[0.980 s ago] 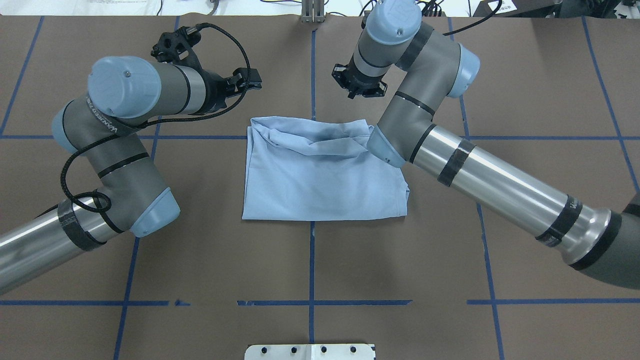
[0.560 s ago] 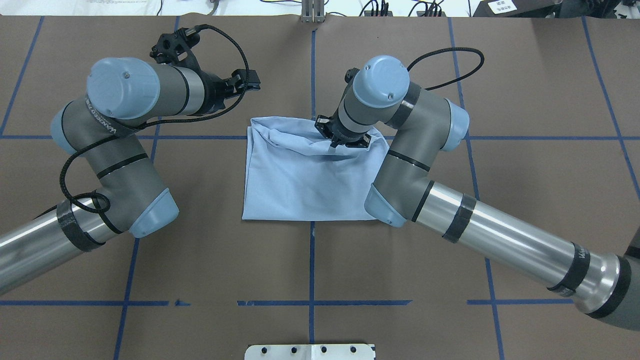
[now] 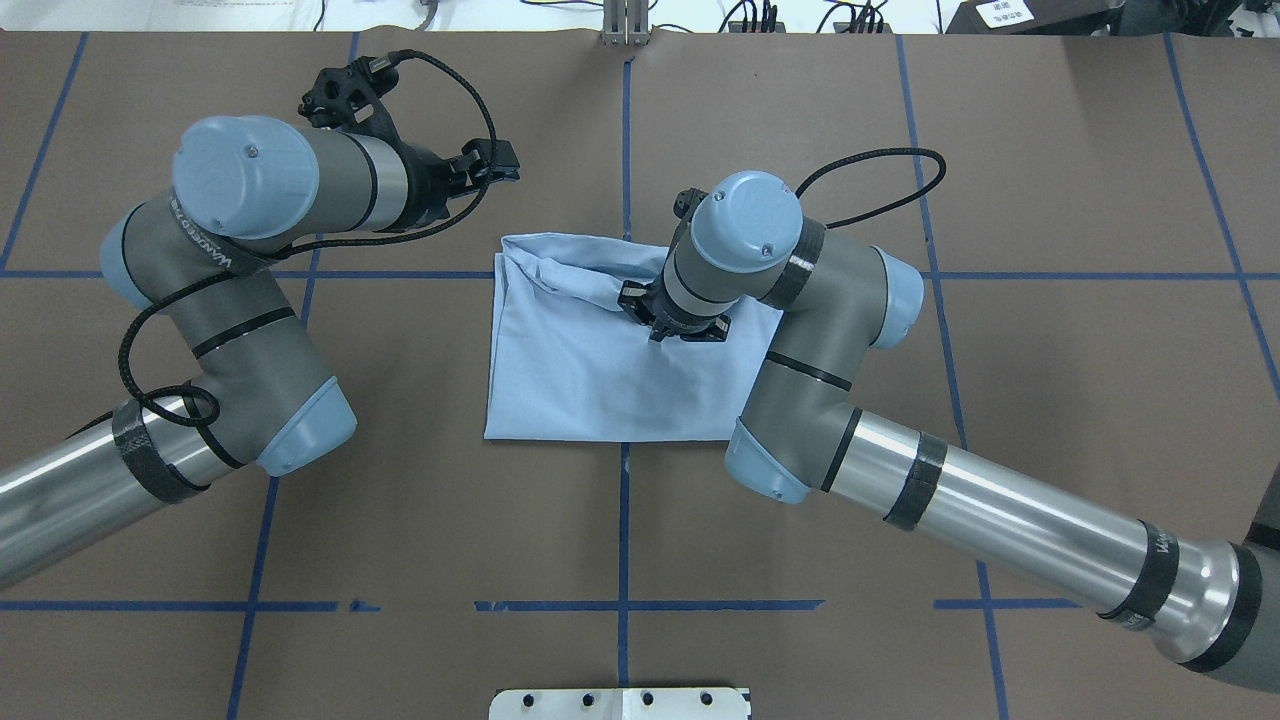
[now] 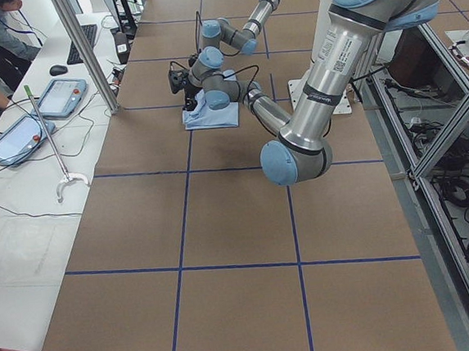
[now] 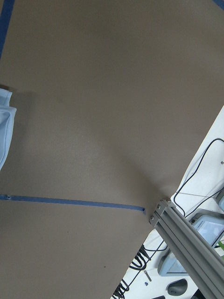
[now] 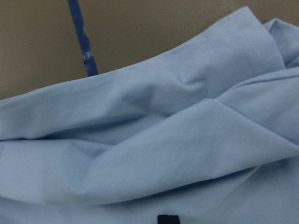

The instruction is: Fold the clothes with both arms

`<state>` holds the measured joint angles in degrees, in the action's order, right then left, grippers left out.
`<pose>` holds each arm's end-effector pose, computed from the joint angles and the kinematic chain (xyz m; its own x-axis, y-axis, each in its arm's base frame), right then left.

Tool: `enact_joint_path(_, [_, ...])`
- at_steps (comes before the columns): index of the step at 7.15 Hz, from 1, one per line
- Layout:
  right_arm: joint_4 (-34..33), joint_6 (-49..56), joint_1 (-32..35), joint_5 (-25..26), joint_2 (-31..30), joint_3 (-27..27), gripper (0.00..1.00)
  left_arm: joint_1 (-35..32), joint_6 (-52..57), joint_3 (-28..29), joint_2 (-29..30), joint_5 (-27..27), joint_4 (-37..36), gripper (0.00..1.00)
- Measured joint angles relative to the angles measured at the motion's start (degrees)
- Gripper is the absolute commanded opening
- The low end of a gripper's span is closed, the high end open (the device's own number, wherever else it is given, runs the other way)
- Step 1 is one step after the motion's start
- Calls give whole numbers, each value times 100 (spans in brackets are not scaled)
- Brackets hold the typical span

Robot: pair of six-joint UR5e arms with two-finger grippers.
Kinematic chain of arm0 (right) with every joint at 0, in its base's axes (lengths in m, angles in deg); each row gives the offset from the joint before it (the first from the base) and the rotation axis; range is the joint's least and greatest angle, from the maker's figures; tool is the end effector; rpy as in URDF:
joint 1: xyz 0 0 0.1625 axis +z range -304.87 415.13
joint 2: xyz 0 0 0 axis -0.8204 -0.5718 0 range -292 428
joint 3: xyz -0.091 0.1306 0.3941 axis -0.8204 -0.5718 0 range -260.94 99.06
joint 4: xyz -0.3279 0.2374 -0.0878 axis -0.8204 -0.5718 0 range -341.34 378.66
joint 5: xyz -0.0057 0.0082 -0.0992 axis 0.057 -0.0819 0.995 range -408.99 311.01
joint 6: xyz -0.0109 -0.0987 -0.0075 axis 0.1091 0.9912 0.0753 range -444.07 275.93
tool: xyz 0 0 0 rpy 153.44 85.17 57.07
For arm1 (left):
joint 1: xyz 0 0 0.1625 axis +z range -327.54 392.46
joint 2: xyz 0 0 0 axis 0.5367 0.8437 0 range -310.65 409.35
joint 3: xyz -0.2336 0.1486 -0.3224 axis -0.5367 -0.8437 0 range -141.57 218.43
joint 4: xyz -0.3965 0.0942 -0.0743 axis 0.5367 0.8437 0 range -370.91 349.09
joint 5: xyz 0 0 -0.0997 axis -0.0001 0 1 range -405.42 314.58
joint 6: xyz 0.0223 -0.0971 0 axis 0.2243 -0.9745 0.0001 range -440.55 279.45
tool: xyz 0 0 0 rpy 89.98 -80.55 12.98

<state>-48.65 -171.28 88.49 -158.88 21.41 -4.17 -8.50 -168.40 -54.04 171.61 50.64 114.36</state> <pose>-0.5851 -0.5042 0.2512 0.5178 0.2860 0.8062 -0.2657 0.9496 -0.1662 0.4302 -0.5362 0.2386 0.2798 -0.1935 -0.9404 0.5668 0.8238 -0.0009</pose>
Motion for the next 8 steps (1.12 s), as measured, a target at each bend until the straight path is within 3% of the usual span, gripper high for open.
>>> enact_joint_path(6, [337, 676, 1047, -203, 975, -1807, 0, 2, -20, -4, -16, 0, 9, 100])
enact_joint_path(7, [363, 785, 1235, -405, 997, -1851, 0, 30, -28, 10, -3, -2, 17, 80])
enact_joint_path(8, [356, 884, 1417, -657, 918, -1753, 0, 160, -42, 32, 36, -8, 15, 74])
